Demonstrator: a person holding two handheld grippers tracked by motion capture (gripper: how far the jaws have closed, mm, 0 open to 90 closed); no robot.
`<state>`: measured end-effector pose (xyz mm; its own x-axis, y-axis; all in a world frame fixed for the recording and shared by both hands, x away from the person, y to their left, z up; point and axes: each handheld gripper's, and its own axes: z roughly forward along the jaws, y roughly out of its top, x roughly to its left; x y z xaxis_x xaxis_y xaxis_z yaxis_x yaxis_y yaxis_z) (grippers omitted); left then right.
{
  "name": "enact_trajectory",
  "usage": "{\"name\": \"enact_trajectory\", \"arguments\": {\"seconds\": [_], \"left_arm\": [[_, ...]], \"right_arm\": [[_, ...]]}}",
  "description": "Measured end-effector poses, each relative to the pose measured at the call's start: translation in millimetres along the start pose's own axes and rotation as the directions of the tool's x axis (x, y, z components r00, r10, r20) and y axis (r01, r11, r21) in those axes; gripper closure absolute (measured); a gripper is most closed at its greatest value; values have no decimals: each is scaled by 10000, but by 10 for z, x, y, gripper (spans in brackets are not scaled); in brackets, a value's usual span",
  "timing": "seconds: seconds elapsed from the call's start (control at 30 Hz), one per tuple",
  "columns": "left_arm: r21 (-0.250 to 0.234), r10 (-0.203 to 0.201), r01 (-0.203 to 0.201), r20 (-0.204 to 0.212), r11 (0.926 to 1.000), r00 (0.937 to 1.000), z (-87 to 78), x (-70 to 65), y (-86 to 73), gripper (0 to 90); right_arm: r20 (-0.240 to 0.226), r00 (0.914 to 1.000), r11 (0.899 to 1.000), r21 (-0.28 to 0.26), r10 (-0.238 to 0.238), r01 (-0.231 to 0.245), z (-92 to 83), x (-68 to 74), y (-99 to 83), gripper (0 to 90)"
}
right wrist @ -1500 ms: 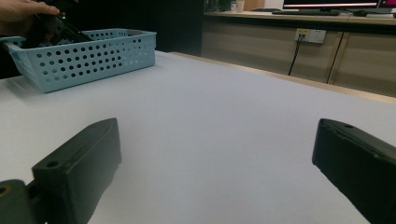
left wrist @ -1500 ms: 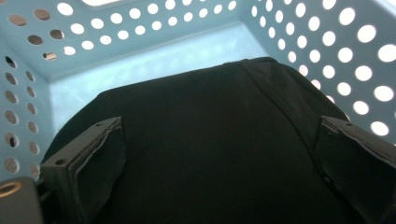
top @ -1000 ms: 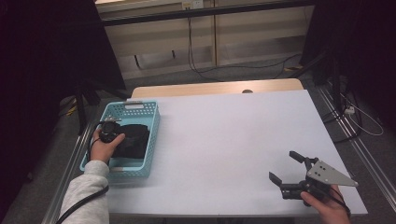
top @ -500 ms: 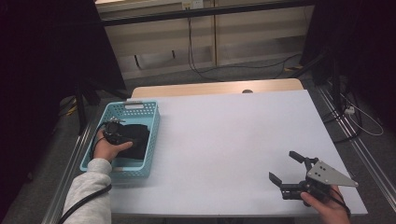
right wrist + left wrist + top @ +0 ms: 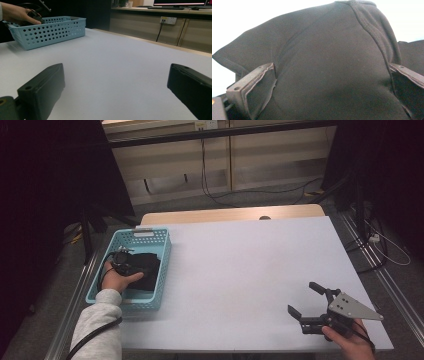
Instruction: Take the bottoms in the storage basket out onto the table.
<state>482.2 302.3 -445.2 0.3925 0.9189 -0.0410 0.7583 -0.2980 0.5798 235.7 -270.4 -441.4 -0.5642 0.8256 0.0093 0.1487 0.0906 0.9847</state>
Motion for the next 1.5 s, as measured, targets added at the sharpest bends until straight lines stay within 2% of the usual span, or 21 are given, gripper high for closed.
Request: {"name": "enact_trajectory", "arguments": {"seconds": [0.5,0.83,1.03,1.2,1.3,1.37,1.5], "left_arm": [[308,-161,171,-329,9994,9993,29,-50,38,0],[498,-484,514,-598,9974,9970,15,-99,56,34],[627,-690,742,-818,9953,9943,-16,-97,85,136],[837,-812,882,-830,9926,9932,-46,-115,121,231],[878,-689,750,-709,9933,9951,-68,-106,129,334],[771,-773,826,-697,9936,9946,-77,-96,125,401],[793,-719,770,-656,9939,9953,-84,-90,133,454]], "right_arm": [[-33,10000,10000,9,-82,82,-5,1,3,3],[-83,9999,10000,-16,-67,67,-2,7,9,4],[-40,9999,9999,37,-102,102,-9,-1,4,3],[-65,9999,9999,57,-152,153,-4,-1,3,4],[-83,9999,10000,16,-97,97,-5,5,6,4],[-70,9999,10000,38,-91,92,-6,1,5,4],[-82,9999,10000,26,-90,91,-6,3,6,4]]}}
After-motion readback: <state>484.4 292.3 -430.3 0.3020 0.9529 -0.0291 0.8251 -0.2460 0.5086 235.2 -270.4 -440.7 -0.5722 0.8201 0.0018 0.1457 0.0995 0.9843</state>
